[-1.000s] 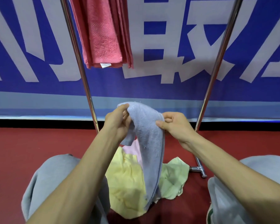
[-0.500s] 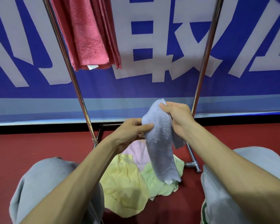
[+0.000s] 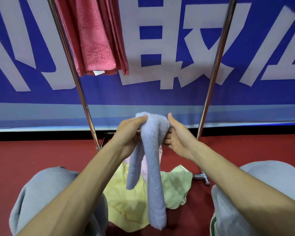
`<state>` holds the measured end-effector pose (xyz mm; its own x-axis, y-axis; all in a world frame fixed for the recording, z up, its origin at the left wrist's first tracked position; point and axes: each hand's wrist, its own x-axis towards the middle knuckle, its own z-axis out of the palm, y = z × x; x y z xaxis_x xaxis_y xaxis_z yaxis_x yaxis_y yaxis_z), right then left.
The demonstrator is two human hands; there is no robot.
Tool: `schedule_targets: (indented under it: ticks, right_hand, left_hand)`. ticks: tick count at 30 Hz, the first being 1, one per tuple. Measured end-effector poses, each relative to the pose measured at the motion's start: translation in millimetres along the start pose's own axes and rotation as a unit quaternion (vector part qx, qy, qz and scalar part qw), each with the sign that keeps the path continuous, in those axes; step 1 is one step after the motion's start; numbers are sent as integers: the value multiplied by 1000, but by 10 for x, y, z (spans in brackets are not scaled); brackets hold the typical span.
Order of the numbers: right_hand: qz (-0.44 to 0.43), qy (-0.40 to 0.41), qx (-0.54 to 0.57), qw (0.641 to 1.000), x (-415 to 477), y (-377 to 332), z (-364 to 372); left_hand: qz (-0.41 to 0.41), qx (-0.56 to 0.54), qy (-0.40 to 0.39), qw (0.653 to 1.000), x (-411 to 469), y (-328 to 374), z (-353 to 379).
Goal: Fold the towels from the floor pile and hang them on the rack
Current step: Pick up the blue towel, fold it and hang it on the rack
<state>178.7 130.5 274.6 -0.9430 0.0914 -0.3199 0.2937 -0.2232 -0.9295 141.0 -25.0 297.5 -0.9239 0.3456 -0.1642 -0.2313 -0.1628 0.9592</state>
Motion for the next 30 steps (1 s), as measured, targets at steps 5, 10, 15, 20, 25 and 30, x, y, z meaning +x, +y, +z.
schedule_targets:
  ticks: [5, 10, 15, 20, 25, 30]
  right_hand:
    - [-32, -85, 13, 996, 10, 16, 17]
    - [-138, -91, -122, 979, -50, -55, 5]
    - [-244, -8, -140, 960, -10, -110, -17]
    - [-259, 23, -131, 957, 9, -140, -53]
    - [-257, 14, -160, 953, -72, -146, -154]
    - [-252, 104, -252, 928, -258, -219, -397]
  left_hand:
    - [-24, -48, 84, 995, 51, 41, -123]
    - [-87, -143, 92, 982, 111, 23, -254]
    - [-35, -73, 44, 996, 104, 5, -199]
    - [-9, 50, 28, 998, 49, -134, -38]
    - [26, 47, 28, 998, 41, -194, 33]
    - [45, 108, -57, 991, -15, -139, 182]
